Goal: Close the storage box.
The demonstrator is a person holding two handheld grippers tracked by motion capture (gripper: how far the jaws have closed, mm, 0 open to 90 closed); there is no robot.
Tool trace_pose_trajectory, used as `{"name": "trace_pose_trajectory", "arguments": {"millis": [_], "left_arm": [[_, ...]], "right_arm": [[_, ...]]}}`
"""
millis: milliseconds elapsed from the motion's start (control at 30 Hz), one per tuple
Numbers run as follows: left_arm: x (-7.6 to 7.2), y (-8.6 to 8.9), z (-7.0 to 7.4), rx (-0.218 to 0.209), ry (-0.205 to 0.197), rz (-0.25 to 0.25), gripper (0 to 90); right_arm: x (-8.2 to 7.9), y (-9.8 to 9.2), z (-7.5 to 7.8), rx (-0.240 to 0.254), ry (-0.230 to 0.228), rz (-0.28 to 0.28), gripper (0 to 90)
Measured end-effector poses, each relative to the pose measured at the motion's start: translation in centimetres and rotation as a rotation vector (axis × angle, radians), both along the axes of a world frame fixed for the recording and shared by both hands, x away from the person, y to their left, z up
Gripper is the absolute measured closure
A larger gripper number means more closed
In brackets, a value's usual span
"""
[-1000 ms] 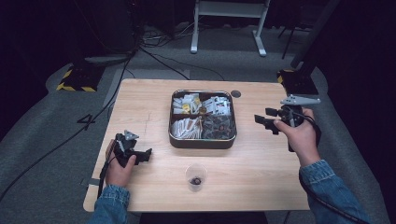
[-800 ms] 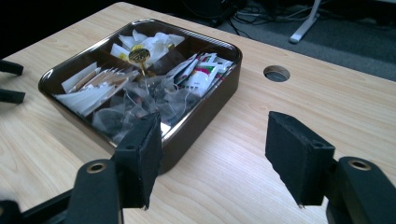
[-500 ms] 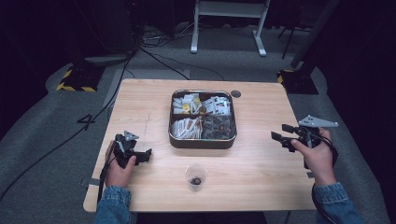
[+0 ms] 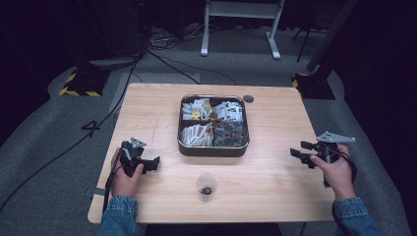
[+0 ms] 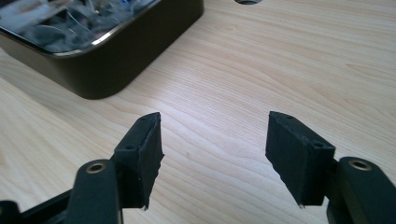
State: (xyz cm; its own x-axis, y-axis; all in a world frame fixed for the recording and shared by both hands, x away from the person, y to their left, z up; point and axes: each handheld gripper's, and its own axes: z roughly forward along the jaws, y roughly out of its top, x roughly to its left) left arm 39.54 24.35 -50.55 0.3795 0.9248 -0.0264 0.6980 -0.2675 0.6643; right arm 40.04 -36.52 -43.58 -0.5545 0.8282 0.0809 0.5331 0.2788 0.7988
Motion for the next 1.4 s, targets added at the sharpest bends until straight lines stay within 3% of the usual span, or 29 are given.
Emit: {"name": "trace_pose_trajectory", "arguments": {"millis": [100, 233, 567, 700, 1033, 1133, 1400], "left_arm": [[0.0, 0.0, 0.0, 0.000, 0.000, 0.000, 0.2], [0.0, 0.0, 0.0, 0.000, 0.000, 0.000, 0.2], [0.0, 0.0, 0.0, 0.000, 0.000, 0.000, 0.2], [0.0, 0.0, 0.0, 0.000, 0.000, 0.000, 0.2], [0.0, 0.0, 0.0, 0.000, 0.000, 0.000, 0.2], [0.0, 0.0, 0.0, 0.001, 0.001, 0.000, 0.2], [0.0, 0.0, 0.0, 0.002, 0.002, 0.000, 0.2]], "right_arm": [[0.2, -0.2, -1.0, -0.002, 0.007, -0.020, 37.1], [0.7, -0.2, -2.7, -0.042, 0.022, -0.012, 37.0], [0.7, 0.6, -5.1, -0.093, 0.057, 0.037, 35.9], [0.4, 0.8, -5.5, -0.088, 0.054, 0.054, 34.2], [0.1, 1.0, -6.4, -0.129, 0.046, 0.083, 26.2], [0.2, 1.1, -6.7, -0.127, 0.031, 0.091, 15.6], [0.4, 1.4, -6.8, -0.141, 0.038, 0.090, 10.4]]}}
